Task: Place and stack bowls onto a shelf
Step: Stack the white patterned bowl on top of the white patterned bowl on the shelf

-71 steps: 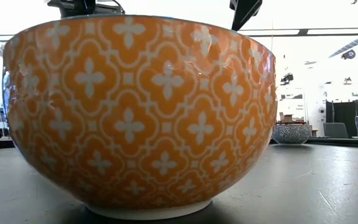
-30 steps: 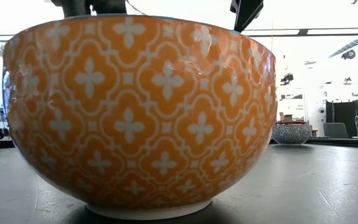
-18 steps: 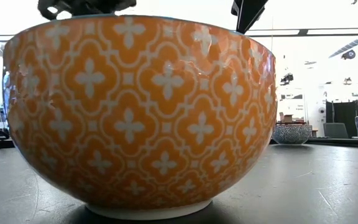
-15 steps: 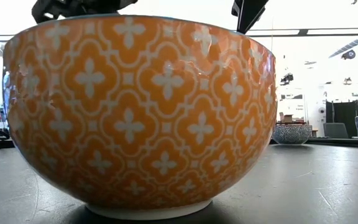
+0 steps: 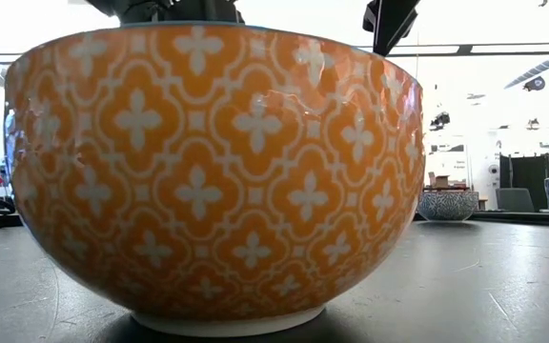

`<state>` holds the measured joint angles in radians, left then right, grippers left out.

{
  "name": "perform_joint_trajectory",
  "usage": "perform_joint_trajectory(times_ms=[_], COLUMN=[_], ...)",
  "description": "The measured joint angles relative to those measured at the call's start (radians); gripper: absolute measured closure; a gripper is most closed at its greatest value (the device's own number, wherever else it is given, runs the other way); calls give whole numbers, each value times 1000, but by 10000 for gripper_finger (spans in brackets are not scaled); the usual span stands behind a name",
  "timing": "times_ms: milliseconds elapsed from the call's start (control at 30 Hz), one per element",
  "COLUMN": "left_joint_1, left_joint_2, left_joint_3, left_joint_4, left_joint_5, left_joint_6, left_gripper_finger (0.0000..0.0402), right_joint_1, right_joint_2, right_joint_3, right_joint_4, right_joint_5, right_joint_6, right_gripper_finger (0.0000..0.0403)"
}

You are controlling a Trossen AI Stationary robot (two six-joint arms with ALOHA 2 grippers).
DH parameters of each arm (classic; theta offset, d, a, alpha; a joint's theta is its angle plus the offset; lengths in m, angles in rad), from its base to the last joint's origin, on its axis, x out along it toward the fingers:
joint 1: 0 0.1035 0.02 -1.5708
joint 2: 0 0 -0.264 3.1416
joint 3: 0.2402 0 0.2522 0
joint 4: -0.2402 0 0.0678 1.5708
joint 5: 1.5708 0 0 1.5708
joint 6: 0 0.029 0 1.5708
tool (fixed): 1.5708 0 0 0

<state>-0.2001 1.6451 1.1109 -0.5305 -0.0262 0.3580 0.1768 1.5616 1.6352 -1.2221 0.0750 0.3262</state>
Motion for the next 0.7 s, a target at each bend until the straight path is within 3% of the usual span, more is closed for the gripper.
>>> perform_joint_trajectory(times_ms=[333, 433, 700], left_joint_1=[7, 7, 8], left_joint_2=[-1, 4, 95], left_joint_3=[2, 1, 1], left_joint_4=[5, 24, 99], left_joint_5=[-3, -44, -61], left_joint_6=[11, 17, 24], left_gripper_finger=[242, 242, 242], right_joint_1=[0, 0, 0], right_joint_2=[0, 0, 0], right_joint_3=[0, 0, 0], right_joint_4=[6, 6, 6], right_joint_5=[3, 3, 4], right_joint_6=[21, 47, 67], right_gripper_finger=[234, 234, 234])
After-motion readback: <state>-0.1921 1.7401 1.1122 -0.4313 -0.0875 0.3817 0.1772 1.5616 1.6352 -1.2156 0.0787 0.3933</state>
